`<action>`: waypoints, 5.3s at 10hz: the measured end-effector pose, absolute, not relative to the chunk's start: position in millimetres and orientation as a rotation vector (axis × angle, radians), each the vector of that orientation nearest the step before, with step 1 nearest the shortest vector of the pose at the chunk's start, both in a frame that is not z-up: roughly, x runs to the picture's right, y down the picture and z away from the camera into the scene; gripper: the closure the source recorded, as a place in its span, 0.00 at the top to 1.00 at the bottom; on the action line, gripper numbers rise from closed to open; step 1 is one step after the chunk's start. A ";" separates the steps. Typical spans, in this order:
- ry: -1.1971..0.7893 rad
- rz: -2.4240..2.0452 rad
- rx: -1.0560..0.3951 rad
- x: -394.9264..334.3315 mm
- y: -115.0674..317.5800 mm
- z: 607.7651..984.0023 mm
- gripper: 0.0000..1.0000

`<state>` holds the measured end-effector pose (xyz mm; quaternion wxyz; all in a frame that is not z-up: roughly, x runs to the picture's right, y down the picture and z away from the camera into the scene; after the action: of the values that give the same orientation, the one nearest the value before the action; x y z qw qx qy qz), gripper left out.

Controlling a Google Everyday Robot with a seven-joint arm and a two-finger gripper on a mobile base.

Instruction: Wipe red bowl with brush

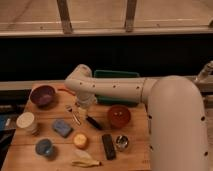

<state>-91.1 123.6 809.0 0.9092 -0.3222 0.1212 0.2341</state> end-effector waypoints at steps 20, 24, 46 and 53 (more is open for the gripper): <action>0.107 0.637 -0.659 -129.0 142.3 864.7 0.68; 0.172 0.653 -0.696 -132.8 155.7 896.5 0.67; 0.258 0.509 -0.458 -99.1 49.9 825.5 0.00; 0.399 0.702 -0.503 49.3 75.7 804.4 0.00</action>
<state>49.3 75.7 804.4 0.8890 -0.2421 0.1920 0.3380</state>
